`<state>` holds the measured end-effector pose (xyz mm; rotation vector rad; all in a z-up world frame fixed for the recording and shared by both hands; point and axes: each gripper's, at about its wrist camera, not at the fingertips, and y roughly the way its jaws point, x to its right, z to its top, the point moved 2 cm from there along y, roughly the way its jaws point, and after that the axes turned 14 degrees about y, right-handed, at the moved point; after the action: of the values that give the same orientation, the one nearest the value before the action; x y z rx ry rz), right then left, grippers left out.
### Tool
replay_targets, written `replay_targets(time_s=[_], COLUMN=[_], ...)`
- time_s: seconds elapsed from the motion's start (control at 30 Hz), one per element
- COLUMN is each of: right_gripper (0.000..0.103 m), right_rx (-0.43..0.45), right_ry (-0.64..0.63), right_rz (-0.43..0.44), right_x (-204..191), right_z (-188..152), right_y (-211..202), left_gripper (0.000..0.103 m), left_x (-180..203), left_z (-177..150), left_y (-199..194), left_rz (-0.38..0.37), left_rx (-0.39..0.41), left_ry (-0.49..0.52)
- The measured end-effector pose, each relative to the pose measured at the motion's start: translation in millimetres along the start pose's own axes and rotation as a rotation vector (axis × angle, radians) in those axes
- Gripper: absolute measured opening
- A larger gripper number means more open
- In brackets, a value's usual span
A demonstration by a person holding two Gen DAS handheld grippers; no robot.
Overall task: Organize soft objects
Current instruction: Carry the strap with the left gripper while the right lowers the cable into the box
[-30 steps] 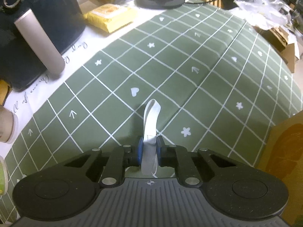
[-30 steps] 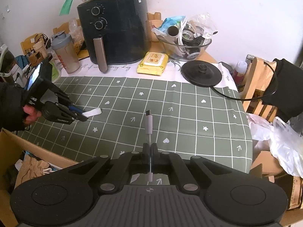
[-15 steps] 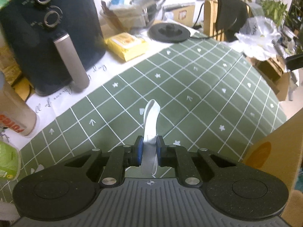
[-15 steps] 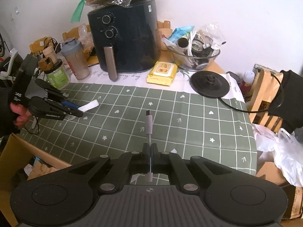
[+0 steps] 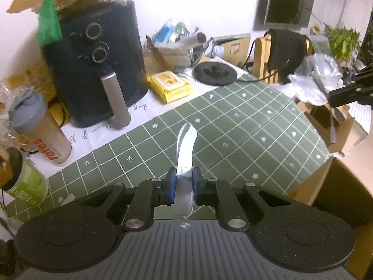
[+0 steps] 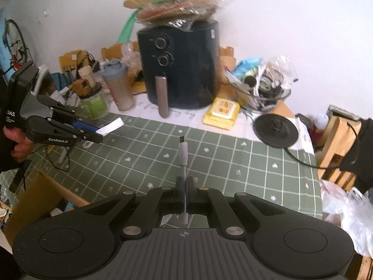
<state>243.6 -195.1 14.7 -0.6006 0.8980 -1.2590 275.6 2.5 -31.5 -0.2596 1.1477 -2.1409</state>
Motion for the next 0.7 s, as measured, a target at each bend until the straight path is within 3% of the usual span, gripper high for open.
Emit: replay_targets(time_s=[0.5,0.7], right_gripper=[0.003,0.004], right_rx=[0.004,-0.015], right_ry=[-0.02,-0.014], right_rz=[0.131,0.175], right_x=[-29.9,-35.5], right_z=[-9.0,-18.6], right_y=[-29.7,-34.1], left_gripper=[0.015,0.015], left_x=[36.2,52.1], left_z=[-12.6,-29.5], left_y=[-74.8,-89.4], left_rz=[0.02,0.005], left_rx=[0.059,0.045], left_ry=[-0.094,-0.155])
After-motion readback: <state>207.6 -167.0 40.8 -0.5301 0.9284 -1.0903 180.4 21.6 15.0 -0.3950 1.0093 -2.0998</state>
